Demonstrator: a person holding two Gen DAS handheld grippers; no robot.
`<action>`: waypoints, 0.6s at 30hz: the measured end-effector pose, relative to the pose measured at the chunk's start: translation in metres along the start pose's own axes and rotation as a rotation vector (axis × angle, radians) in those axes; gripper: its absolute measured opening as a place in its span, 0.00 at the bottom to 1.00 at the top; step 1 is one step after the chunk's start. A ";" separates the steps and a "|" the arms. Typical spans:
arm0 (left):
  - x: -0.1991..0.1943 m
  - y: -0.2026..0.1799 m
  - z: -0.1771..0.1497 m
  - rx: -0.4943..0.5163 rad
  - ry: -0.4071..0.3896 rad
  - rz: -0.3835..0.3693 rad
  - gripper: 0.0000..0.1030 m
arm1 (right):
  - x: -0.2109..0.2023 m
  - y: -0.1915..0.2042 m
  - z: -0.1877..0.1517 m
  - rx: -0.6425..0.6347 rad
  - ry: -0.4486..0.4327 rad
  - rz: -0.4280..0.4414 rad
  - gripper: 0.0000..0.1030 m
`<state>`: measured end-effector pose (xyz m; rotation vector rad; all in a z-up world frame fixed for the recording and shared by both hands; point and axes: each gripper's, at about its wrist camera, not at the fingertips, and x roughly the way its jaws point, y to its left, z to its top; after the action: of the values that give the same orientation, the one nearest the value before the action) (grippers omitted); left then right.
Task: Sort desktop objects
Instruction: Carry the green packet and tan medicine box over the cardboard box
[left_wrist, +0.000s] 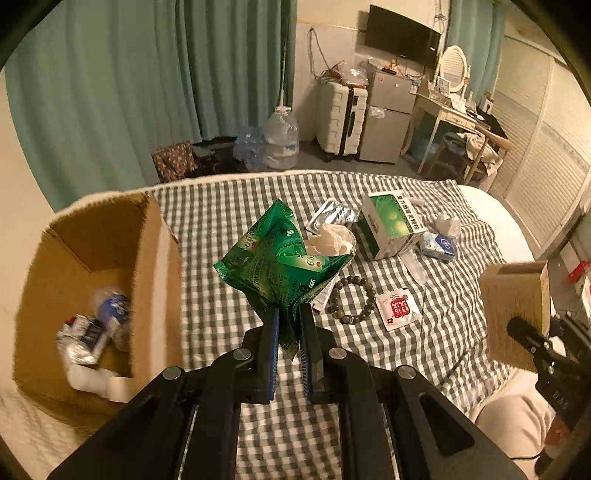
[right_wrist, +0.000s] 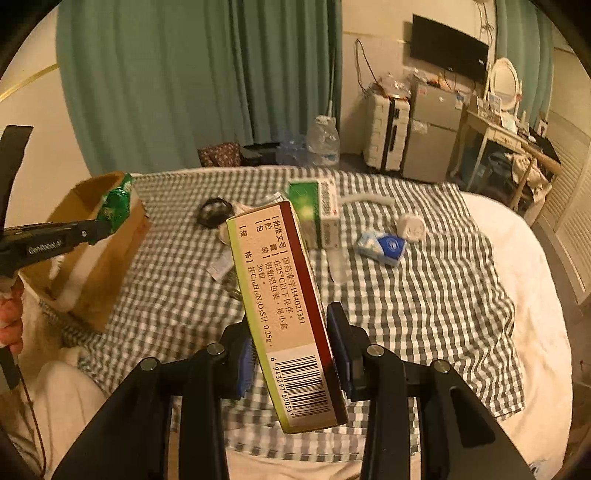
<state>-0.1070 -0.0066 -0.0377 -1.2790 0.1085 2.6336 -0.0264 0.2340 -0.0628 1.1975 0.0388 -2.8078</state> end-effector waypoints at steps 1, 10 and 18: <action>-0.006 0.002 0.001 0.005 -0.007 0.003 0.10 | -0.003 0.003 0.002 -0.006 -0.009 -0.002 0.34; -0.053 0.049 0.013 -0.001 0.000 -0.003 0.10 | -0.028 0.056 0.032 -0.073 -0.057 0.032 0.34; -0.087 0.111 0.017 -0.031 -0.006 0.096 0.10 | -0.034 0.128 0.063 -0.138 -0.084 0.126 0.34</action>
<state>-0.0919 -0.1259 0.0378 -1.3073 0.1315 2.7293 -0.0362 0.1056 0.0065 1.0138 0.1436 -2.6933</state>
